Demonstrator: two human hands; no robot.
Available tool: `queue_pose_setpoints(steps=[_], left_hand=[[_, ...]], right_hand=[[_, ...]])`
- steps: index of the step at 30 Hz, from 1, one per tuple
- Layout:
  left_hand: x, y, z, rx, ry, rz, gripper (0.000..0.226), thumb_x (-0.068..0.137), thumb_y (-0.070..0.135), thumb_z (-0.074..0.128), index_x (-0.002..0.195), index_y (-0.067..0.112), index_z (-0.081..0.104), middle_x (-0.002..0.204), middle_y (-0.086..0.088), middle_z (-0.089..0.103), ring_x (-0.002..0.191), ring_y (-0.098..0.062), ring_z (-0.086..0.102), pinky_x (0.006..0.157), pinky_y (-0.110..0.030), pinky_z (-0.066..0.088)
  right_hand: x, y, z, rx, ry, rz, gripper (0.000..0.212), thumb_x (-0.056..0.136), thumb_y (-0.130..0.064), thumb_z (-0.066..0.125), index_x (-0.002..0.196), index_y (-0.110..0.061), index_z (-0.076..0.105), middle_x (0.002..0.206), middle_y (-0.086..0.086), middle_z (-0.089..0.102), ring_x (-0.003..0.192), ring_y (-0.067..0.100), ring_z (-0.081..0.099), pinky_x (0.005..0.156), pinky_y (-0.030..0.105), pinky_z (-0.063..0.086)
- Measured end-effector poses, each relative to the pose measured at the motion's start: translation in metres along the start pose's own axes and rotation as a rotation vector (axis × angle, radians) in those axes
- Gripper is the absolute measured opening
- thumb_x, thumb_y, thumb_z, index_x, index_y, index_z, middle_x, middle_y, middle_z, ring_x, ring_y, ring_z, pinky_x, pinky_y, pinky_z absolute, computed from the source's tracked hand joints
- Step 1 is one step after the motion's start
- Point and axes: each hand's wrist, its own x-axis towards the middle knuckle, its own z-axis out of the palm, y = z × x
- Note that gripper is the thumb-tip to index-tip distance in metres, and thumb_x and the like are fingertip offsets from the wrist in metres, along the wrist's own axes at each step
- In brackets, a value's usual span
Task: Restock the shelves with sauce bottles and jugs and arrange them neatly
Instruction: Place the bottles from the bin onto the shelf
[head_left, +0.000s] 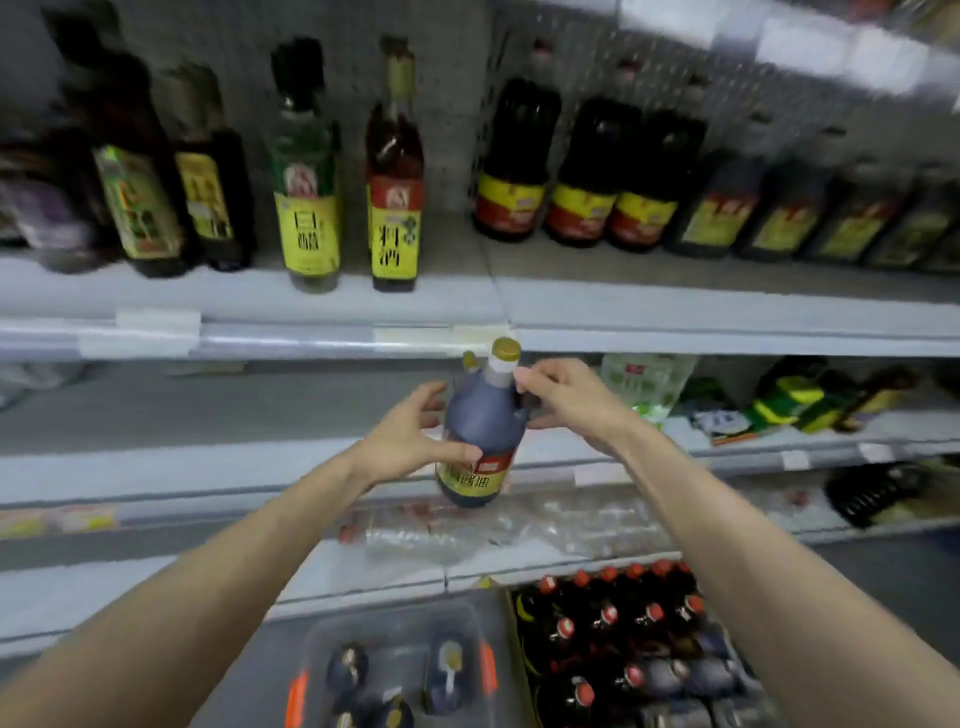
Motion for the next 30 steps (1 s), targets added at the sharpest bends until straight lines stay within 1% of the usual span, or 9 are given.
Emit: queue_pose_setpoints(steps=[3, 6, 9, 12, 17, 22, 25, 27, 30], left_hand=[[-0.011, 0.094, -0.004, 0.015, -0.035, 0.152, 0.091, 0.066, 0.006, 0.086, 0.14, 0.015, 0.035, 0.126, 0.002, 0.055, 0.11, -0.01, 0.057, 0.073, -0.011, 0.049], [-0.023, 0.175, -0.005, 0.042, -0.017, 0.284, 0.084, 0.064, 0.014, 0.088, 0.133, 0.022, 0.042, 0.115, 0.013, 0.062, 0.103, -0.001, 0.061, 0.08, -0.018, 0.053], [-0.036, 0.242, -0.004, 0.066, 0.013, 0.378, 0.075, 0.06, 0.014, 0.09, 0.121, 0.025, 0.047, 0.11, 0.012, 0.065, 0.099, -0.003, 0.063, 0.076, -0.018, 0.052], [-0.047, 0.294, 0.006, 0.113, 0.076, 0.479, 0.073, 0.056, 0.014, 0.092, 0.115, 0.02, 0.05, 0.105, 0.011, 0.065, 0.092, -0.002, 0.063, 0.069, -0.015, 0.051], [-0.044, 0.351, 0.043, 0.168, 0.171, 0.58, 0.085, 0.037, 0.039, 0.094, 0.11, 0.021, 0.055, 0.102, 0.007, 0.069, 0.093, -0.008, 0.067, 0.077, -0.028, 0.057], [-0.028, 0.388, 0.1, 0.183, 0.237, 0.619, 0.081, 0.047, 0.031, 0.095, 0.115, 0.019, 0.053, 0.107, 0.007, 0.066, 0.096, -0.011, 0.065, 0.078, -0.029, 0.056], [-0.018, 0.407, 0.153, 0.174, 0.284, 0.633, 0.088, 0.041, 0.04, 0.095, 0.116, 0.019, 0.053, 0.108, 0.006, 0.067, 0.097, -0.011, 0.065, 0.081, -0.032, 0.058], [-0.014, 0.422, 0.186, 0.172, 0.303, 0.641, 0.086, 0.045, 0.037, 0.094, 0.117, 0.019, 0.052, 0.109, 0.006, 0.066, 0.096, -0.011, 0.065, 0.077, -0.026, 0.056], [-0.009, 0.444, 0.225, 0.148, 0.346, 0.651, 0.081, 0.05, 0.031, 0.094, 0.118, 0.02, 0.05, 0.108, 0.008, 0.063, 0.095, -0.008, 0.063, 0.071, -0.02, 0.052]], right_hand=[[-0.035, -0.092, -0.048, -0.061, 0.052, -0.138, 0.028, 0.101, -0.02, 0.047, 0.075, -0.009, 0.051, 0.071, 0.01, 0.05, 0.067, 0.019, 0.055, 0.059, 0.025, 0.054], [-0.069, -0.164, -0.089, -0.11, 0.127, -0.262, 0.029, 0.102, -0.024, 0.046, 0.078, -0.008, 0.051, 0.079, 0.015, 0.053, 0.075, 0.022, 0.058, 0.071, 0.036, 0.058], [-0.097, -0.214, -0.122, -0.183, 0.218, -0.359, 0.029, 0.102, -0.027, 0.045, 0.088, -0.004, 0.056, 0.086, 0.016, 0.056, 0.077, 0.021, 0.06, 0.062, 0.025, 0.059], [-0.121, -0.246, -0.153, -0.199, 0.255, -0.415, 0.028, 0.102, -0.03, 0.045, 0.094, -0.006, 0.058, 0.093, 0.017, 0.06, 0.083, 0.022, 0.064, 0.064, 0.026, 0.058], [-0.153, -0.263, -0.209, -0.177, 0.327, -0.517, 0.026, 0.101, -0.03, 0.048, 0.09, -0.009, 0.058, 0.094, 0.01, 0.065, 0.083, 0.017, 0.066, 0.061, 0.023, 0.056], [-0.168, -0.255, -0.27, -0.207, 0.387, -0.593, 0.032, 0.097, -0.033, 0.055, 0.1, -0.001, 0.057, 0.085, -0.001, 0.063, 0.073, 0.007, 0.062, 0.058, 0.021, 0.053], [-0.179, -0.238, -0.323, -0.274, 0.417, -0.629, 0.04, 0.095, -0.037, 0.058, 0.098, 0.003, 0.054, 0.095, 0.009, 0.066, 0.089, 0.016, 0.064, 0.078, 0.035, 0.055], [-0.187, -0.231, -0.357, -0.289, 0.403, -0.625, 0.049, 0.095, -0.04, 0.057, 0.108, 0.008, 0.052, 0.103, 0.008, 0.068, 0.095, 0.017, 0.066, 0.082, 0.039, 0.055], [-0.196, -0.224, -0.397, -0.256, 0.336, -0.653, 0.039, 0.096, -0.039, 0.054, 0.105, -0.001, 0.054, 0.111, -0.003, 0.065, 0.081, 0.008, 0.067, 0.069, 0.032, 0.058]])
